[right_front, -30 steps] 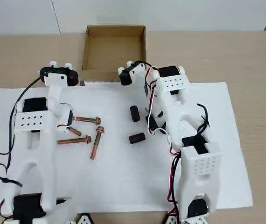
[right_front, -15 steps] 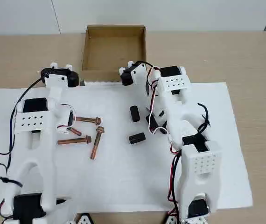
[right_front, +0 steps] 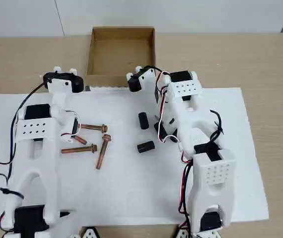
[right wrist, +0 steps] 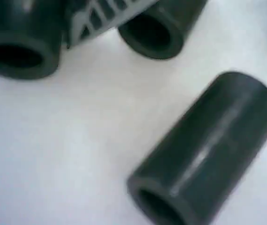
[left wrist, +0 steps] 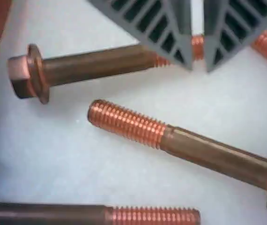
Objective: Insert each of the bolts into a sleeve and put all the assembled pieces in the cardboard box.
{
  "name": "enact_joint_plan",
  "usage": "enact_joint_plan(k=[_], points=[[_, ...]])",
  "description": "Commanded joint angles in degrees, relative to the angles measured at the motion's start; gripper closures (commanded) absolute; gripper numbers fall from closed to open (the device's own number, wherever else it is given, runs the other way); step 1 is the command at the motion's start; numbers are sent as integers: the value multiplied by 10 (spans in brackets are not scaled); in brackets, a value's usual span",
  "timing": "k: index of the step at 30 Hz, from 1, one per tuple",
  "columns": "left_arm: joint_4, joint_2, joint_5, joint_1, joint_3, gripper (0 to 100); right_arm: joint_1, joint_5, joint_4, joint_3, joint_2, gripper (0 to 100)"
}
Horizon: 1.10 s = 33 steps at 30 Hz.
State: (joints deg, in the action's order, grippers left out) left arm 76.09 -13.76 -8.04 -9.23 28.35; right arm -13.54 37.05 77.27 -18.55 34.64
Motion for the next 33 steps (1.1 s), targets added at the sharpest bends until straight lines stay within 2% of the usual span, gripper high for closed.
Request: enact_joint_plan(k=[1,15,24,33], points=[[-10,-5,-2,-2,-1,992,29,15,2,-4,15,853],[-8,-5,-2,1,-1,994,35,11,15,-4,10,991],[-4,-6,-2,1,-3,994,30,-33,53,-4,-111,995],[-4,-6,-2,1,-1,994,30,-89,147,-4,-230,995]])
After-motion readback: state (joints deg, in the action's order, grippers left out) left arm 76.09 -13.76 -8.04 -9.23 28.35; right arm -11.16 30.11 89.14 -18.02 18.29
